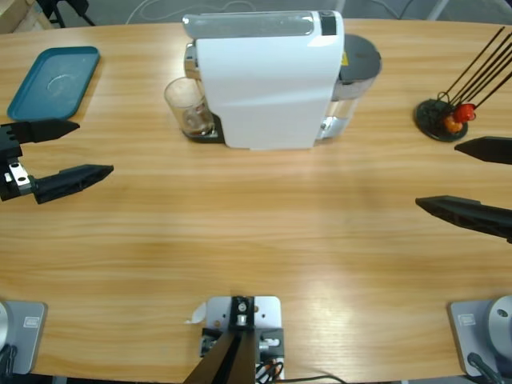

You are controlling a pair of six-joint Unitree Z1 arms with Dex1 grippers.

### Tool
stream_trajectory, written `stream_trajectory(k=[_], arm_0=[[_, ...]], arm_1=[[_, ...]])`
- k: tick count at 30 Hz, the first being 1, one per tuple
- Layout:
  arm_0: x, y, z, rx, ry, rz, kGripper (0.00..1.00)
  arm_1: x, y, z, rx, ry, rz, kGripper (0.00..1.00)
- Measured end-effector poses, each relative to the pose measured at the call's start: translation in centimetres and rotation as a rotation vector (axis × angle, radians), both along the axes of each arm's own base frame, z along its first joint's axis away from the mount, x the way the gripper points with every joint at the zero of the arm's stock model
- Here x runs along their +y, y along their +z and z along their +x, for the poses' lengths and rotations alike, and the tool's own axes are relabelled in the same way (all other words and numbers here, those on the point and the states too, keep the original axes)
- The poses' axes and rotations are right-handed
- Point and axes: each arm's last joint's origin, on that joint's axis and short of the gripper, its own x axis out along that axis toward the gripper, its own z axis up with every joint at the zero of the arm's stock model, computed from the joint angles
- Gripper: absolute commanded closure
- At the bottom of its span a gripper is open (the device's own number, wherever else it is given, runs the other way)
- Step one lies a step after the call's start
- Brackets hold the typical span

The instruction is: Pour coffee

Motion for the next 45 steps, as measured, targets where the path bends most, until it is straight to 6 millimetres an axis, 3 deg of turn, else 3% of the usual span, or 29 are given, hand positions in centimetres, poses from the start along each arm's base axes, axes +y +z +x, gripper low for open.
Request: stream_trajectory(k=[45], arm_0=[[-0.12, 0.10, -0.06, 0.003, 0.006, -0.013, 0.000]], arm_1=[[0.01, -0.57, 0.01, 0.015, -0.019, 0.019, 0.000]])
